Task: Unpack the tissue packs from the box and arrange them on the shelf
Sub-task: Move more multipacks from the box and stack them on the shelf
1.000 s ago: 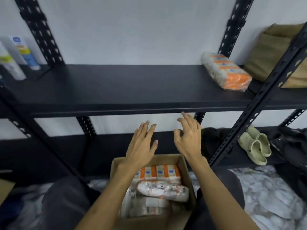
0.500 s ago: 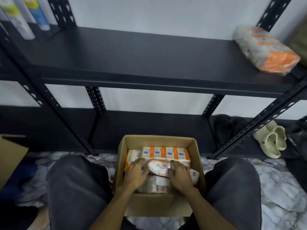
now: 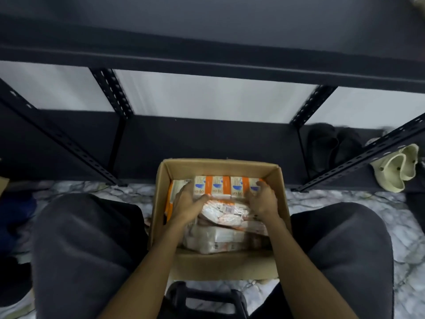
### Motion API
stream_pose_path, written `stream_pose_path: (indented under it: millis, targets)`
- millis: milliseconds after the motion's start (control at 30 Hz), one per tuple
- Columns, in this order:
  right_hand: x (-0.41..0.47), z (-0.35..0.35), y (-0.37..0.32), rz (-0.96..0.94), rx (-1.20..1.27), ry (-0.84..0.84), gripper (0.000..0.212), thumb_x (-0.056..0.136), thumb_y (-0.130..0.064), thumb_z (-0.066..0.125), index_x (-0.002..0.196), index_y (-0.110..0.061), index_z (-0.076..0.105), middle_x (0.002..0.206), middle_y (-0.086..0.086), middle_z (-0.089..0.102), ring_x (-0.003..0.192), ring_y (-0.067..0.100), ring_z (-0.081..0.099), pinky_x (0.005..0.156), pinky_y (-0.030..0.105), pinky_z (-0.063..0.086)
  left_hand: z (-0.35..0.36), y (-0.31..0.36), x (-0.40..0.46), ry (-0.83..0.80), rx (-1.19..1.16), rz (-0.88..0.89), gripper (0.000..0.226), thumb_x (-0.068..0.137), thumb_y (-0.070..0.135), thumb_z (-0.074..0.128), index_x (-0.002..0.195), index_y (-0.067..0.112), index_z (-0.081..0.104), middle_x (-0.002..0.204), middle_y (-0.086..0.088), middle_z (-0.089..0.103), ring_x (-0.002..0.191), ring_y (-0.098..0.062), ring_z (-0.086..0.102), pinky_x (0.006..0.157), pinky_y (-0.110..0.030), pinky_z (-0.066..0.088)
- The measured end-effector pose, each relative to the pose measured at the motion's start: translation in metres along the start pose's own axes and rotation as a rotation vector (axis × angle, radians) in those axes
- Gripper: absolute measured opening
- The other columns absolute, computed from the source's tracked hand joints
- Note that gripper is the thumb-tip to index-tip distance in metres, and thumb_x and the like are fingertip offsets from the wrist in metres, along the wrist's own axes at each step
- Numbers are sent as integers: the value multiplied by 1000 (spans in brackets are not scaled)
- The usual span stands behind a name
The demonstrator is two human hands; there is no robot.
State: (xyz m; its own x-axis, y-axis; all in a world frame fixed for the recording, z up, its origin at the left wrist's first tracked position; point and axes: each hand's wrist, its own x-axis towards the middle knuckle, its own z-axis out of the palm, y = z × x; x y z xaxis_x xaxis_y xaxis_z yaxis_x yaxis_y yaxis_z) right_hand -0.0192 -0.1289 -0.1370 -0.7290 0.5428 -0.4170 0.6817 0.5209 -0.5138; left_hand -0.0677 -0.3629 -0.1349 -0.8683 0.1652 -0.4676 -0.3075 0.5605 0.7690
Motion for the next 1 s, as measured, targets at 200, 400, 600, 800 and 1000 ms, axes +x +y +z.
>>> stream_pose_path:
  millis: [200, 400, 600, 800, 1000]
  targets:
    - [30, 13, 6, 72, 42, -98, 38, 90, -29, 72, 123, -23, 54, 114, -1, 66, 93, 20, 69, 79, 36, 60, 5, 7, 36, -4, 78, -146, 39, 99, 27, 62, 136, 21, 50, 120, 0, 68, 104, -22, 69, 91, -42, 57]
    - [39, 27, 15, 99, 8, -108, 45, 83, -30, 75, 126, -32, 60, 121, -1, 65, 104, 21, 67, 94, 46, 56, 18, 4, 59, 46, 78, -206, 18, 98, 23, 65, 115, 19, 62, 102, 4, 71, 81, -12, 68, 69, -27, 56]
    - [38, 24, 12, 70, -2, -62, 50, 93, -30, 67, 141, -27, 52, 136, 3, 52, 124, 27, 53, 104, 50, 48, 29, 5, 63, 153, 225, -287, 18, 93, 33, 71, 97, 16, 67, 94, -2, 72, 83, -21, 70, 75, -39, 59]
    - [33, 18, 5, 78, -65, 43, 25, 96, -21, 56, 118, -12, 65, 116, 12, 63, 111, 35, 60, 96, 53, 50, 20, 12, 53, 216, 182, -214, 17, 89, 22, 76, 105, 14, 75, 102, -5, 75, 91, -22, 72, 78, -37, 60]
    - [26, 17, -5, 60, -47, 104, 19, 92, -10, 50, 85, -14, 67, 93, 9, 68, 86, 30, 65, 77, 41, 57, 1, 27, 30, 328, 171, -113, 30, 90, 21, 77, 119, 14, 74, 113, -5, 76, 107, -24, 70, 83, -25, 49]
